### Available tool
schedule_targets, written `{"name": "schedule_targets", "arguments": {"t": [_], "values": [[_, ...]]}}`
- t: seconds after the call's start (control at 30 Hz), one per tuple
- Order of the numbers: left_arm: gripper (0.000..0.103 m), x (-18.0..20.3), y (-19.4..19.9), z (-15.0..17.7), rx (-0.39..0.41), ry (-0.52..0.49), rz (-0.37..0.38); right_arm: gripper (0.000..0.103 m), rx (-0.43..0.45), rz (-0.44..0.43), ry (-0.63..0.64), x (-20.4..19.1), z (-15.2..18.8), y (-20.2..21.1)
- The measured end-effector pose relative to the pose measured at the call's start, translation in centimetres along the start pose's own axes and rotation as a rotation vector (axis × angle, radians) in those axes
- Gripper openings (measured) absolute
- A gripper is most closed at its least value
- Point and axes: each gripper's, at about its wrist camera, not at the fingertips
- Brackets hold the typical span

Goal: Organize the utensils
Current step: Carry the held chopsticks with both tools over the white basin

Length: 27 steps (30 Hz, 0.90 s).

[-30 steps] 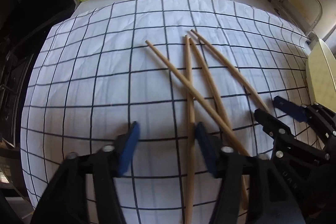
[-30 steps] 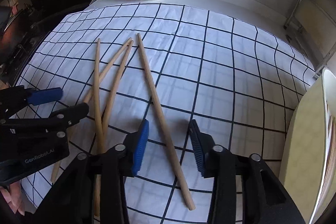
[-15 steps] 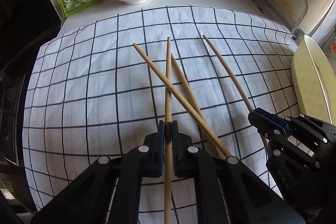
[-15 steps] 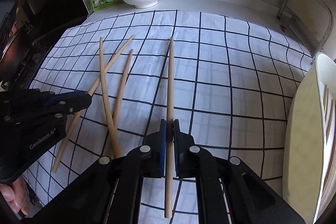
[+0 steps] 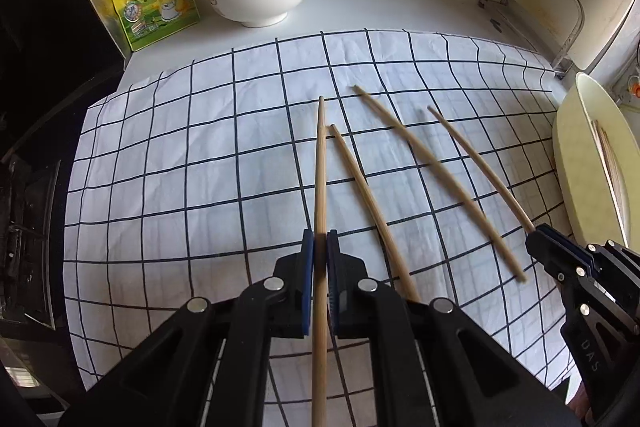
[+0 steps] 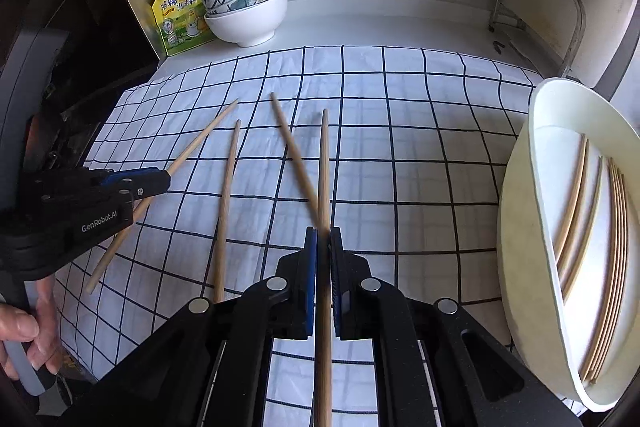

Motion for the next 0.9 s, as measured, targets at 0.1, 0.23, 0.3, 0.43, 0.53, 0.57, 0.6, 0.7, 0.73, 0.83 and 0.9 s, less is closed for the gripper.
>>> {"name": "schedule_targets", "arguments": {"t": [0.1, 0.23, 0.3, 0.43, 0.53, 0.57, 0.6, 0.7, 0.73, 0.83, 0.9], "values": [[0.007, -0.1, 1.3, 0.4, 0.014, 0.007, 0.011, 0.006, 0.019, -0.009, -0.011, 0.1, 0.2, 1.1], [0.007, 0.2, 3.4, 0.7, 0.043, 0.009, 0.041, 0.006, 0.047, -0.027, -0.019, 0.2, 0.3, 2.8], [0.007, 0.6, 4.3, 0.5, 0.056, 0.004, 0.055, 0.006, 0.062, -0.039, -0.026, 0.4, 0.2, 3.8], [0.007, 2.0, 6.3, 0.0, 0.092, -0.012, 0.081, 0.006, 0.103, -0.046, -0.043, 1.0, 0.1, 5.9], [0.007, 3.5, 7.7, -0.5, 0.119, -0.039, 0.098, 0.006, 0.144, -0.045, -0.065, 2.0, 0.1, 8.0], [0.007, 4.0, 8.1, -0.7, 0.126, -0.048, 0.106, 0.006, 0.156, -0.042, -0.071, 2.3, 0.1, 8.6], [0.007, 4.6, 8.5, -0.9, 0.133, -0.057, 0.114, 0.006, 0.172, -0.038, -0.078, 2.8, 0.1, 9.4], [0.007, 6.5, 9.4, -1.6, 0.148, -0.089, 0.139, 0.006, 0.212, -0.017, -0.102, 4.4, 0.2, 11.6], [0.007, 7.5, 9.7, -1.8, 0.155, -0.105, 0.149, 0.006, 0.224, -0.006, -0.111, 5.0, 0.3, 12.2], [0.007, 10.4, 10.4, -2.5, 0.172, -0.149, 0.185, 0.006, 0.254, 0.033, -0.144, 7.3, 0.7, 13.9], [0.007, 12.6, 10.7, -2.9, 0.179, -0.191, 0.212, 0.006, 0.265, 0.063, -0.176, 9.2, 1.1, 14.7]]}}
Point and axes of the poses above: each gripper's, at about its wrist camera, not at the fingertips, and y roughly against the way its jaws point, x to its right, z to its underside, and after that the axes turned 3 degrees about -z, right-handed
